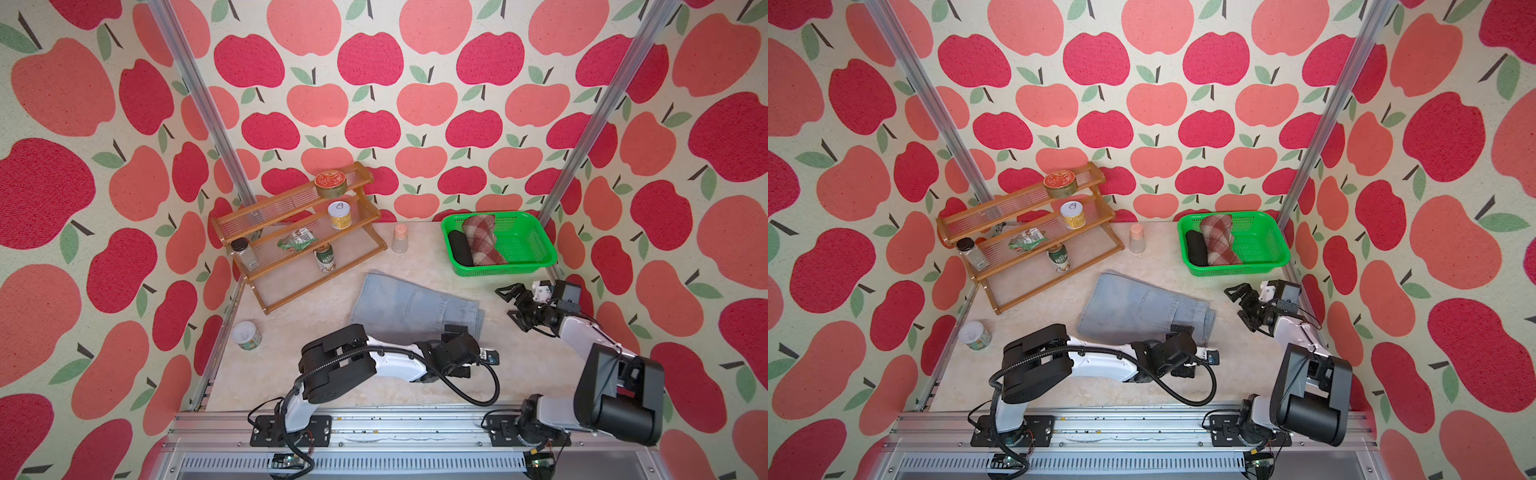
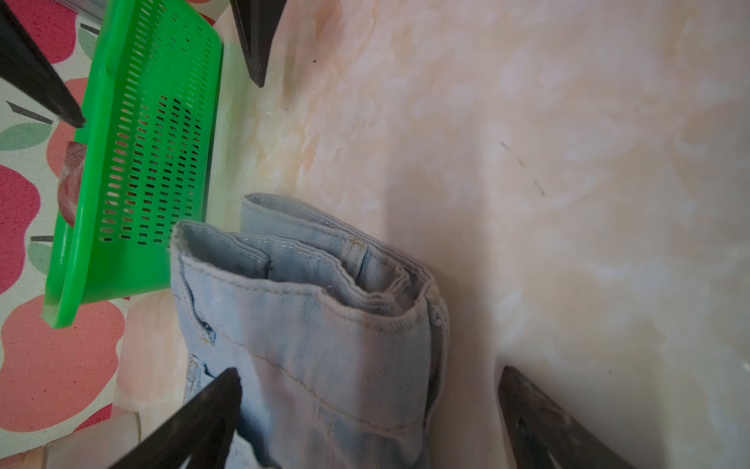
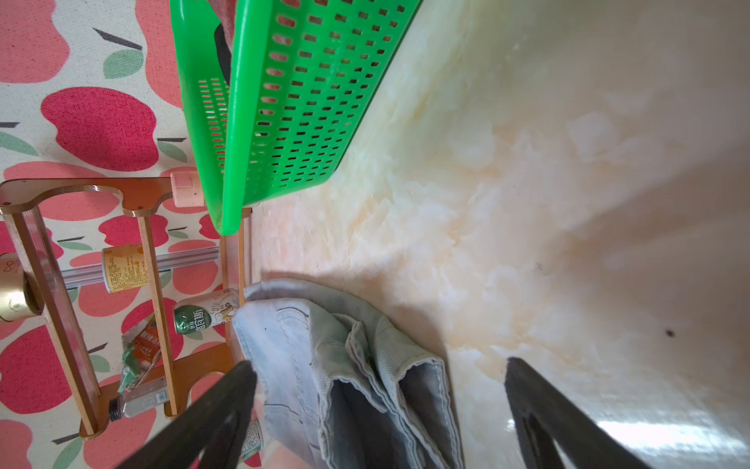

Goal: Roll up the skirts
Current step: Roll the skirt at the center of the board.

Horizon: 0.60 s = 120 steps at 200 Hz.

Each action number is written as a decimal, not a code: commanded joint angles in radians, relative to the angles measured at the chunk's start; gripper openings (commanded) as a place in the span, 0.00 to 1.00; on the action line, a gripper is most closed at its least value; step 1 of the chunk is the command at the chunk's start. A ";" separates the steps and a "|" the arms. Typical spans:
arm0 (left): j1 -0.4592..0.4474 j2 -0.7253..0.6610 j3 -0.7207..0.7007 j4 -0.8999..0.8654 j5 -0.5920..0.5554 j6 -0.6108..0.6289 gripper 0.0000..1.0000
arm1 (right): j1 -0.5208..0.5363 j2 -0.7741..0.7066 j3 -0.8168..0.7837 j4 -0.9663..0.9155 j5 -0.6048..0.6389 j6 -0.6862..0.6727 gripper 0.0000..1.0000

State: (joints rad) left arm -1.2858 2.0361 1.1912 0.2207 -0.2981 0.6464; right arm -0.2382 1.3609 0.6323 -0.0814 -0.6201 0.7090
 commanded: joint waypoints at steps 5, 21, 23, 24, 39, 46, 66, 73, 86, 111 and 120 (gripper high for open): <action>-0.005 0.081 0.062 -0.036 -0.021 0.004 0.88 | -0.007 0.014 0.017 0.004 -0.012 0.004 0.98; -0.006 0.117 0.093 -0.054 -0.053 0.004 0.82 | -0.006 0.017 0.017 0.005 -0.013 0.004 0.98; -0.006 0.121 0.094 -0.050 -0.057 0.005 0.82 | -0.006 0.018 0.017 0.005 -0.013 0.004 0.98; -0.006 0.122 0.094 -0.049 -0.059 0.005 0.82 | -0.006 0.018 0.017 0.005 -0.012 0.004 0.98; -0.004 0.138 0.101 -0.034 -0.085 0.002 0.79 | -0.006 0.019 0.017 0.006 -0.013 0.005 0.98; -0.003 0.146 0.108 -0.037 -0.096 0.000 0.75 | -0.007 0.020 0.017 0.007 -0.013 0.005 0.98; -0.004 0.167 0.125 -0.045 -0.140 -0.013 0.30 | -0.006 0.019 0.014 0.007 -0.012 0.004 0.98; -0.003 0.175 0.132 -0.046 -0.171 -0.020 0.15 | -0.007 0.019 0.012 0.008 -0.012 0.004 0.98; 0.004 0.181 0.148 -0.064 -0.219 -0.045 0.01 | -0.007 0.021 0.008 0.011 -0.011 0.002 0.98; 0.023 0.124 0.116 -0.067 -0.227 -0.191 0.00 | -0.007 0.017 0.001 0.018 -0.020 0.005 0.98; 0.040 0.071 0.094 -0.083 -0.190 -0.300 0.00 | -0.007 0.011 0.000 0.019 -0.023 0.003 0.98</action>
State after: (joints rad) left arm -1.2873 2.1834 1.3216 0.2226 -0.4656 0.5671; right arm -0.2382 1.3731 0.6323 -0.0746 -0.6212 0.7086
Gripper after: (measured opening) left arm 0.105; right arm 0.983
